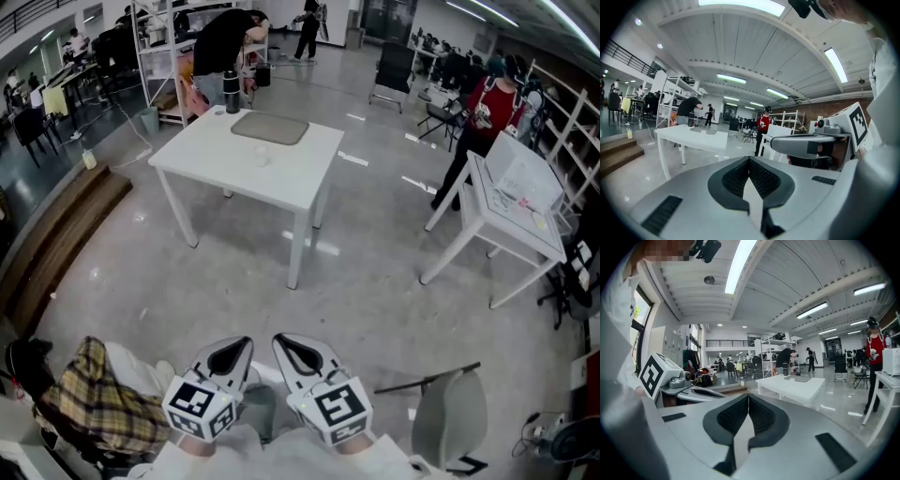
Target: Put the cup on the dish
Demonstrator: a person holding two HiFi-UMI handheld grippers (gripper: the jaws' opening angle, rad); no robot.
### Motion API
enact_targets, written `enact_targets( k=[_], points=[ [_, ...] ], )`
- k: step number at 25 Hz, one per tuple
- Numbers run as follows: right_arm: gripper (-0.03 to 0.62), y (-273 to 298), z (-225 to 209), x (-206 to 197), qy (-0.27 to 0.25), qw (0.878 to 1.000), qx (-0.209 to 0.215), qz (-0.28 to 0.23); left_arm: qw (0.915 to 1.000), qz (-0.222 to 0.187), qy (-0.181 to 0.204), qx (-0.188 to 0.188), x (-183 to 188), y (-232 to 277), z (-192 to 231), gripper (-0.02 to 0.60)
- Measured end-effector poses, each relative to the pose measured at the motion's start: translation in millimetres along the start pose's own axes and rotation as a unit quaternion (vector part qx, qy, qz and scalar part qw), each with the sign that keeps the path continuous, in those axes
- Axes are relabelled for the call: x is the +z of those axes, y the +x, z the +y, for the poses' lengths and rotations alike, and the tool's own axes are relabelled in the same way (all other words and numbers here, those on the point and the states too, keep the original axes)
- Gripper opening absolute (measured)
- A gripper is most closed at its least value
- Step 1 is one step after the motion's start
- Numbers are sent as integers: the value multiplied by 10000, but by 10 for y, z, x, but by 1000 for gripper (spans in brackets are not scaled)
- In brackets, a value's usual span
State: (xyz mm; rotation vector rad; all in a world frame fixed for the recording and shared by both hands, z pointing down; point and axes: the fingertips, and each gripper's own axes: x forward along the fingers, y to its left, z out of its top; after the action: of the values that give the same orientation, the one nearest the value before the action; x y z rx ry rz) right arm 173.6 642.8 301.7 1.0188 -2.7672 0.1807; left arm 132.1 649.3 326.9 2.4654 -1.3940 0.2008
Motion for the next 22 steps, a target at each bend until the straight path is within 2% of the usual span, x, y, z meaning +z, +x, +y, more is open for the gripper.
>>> enact_targets(
  k=[4, 13, 19, 22],
  points=[
    [13, 670, -222, 310, -15, 9997, 91, -246, 9991, -106, 59, -414, 309, 324, 513, -5],
    [13, 1897, -721, 787, -115, 9986, -338, -381, 9966, -197, 352, -712, 928, 863, 1695, -5],
    [13, 2368, -960, 711, 168, 9985, -513, -47, 9973, -153, 354, -630, 1070, 1188, 2156, -5],
    [14, 2608, -1102, 619, 196, 9988, -442, 34, 9976, -117, 271, -626, 1096, 1381, 2384, -5]
  ],
)
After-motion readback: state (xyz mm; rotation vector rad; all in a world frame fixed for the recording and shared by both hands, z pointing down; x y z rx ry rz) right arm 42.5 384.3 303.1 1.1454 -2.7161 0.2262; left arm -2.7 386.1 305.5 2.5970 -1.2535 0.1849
